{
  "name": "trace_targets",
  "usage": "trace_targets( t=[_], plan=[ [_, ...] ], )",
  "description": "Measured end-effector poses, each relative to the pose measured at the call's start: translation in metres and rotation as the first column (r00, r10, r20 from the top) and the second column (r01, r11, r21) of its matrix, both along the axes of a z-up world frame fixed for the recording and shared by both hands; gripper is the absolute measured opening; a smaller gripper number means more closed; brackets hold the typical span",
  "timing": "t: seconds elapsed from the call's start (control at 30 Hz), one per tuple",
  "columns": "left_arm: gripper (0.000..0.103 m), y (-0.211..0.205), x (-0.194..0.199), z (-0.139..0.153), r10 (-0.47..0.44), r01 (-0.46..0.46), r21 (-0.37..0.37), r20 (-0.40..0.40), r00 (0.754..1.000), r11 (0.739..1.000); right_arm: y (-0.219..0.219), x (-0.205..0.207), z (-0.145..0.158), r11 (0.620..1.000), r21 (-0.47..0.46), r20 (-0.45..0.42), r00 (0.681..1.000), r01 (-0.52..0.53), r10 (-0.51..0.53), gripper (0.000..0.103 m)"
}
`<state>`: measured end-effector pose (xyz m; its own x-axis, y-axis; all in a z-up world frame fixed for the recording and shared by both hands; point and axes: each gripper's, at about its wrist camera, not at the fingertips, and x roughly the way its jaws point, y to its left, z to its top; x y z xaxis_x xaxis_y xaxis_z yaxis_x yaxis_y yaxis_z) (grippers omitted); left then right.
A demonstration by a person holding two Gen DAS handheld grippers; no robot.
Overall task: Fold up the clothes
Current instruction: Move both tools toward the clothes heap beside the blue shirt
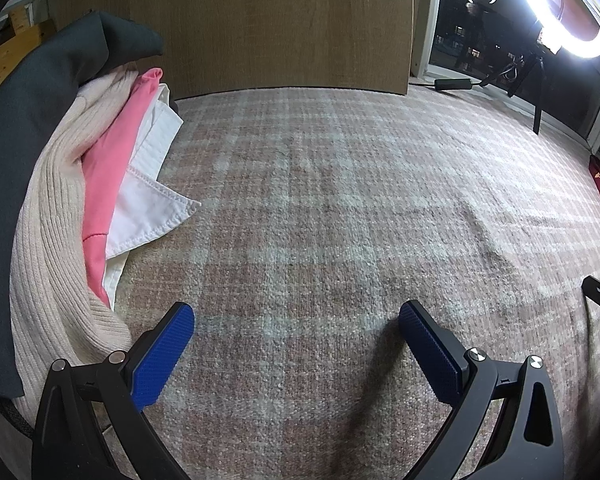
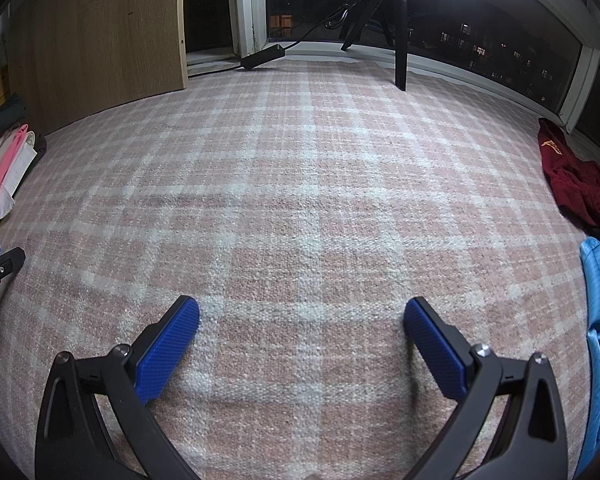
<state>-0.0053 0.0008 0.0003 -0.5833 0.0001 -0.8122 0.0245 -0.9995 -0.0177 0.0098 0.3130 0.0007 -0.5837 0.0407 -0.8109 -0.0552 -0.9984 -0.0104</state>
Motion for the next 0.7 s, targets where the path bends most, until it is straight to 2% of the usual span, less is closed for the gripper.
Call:
trace_targets(
  t=[0.2,0.5,0.6,0.7],
  plan=[
    [0.101,-0.004,0.006,0.020,0.002,-0.001,0.064,-0.018,1.000,0.998,0.002,-0.007,0.001,1.000,0.003,0.045,0.999,0.012,-0.012,0.103],
    [0.101,0.008,0.042,0.078,-0.042,0.042,-0.001,-0.066,0.997,0.999,-0.012,0.022,0.039,0.996,-0.091,0.039,0.999,-0.007,0.011,0.103],
    [0.101,0.005,0.062,0.094,-0.053,0.056,0.035,-0.074,0.996,0.998,-0.022,0.040,0.056,0.998,-0.065,0.019,1.000,-0.017,0.018,0.103],
    [0.101,0.003,0.078,0.104,-0.056,0.058,0.019,-0.075,0.996,0.998,-0.032,0.061,0.072,0.998,-0.049,-0.002,1.000,-0.032,0.031,0.103]
  ],
)
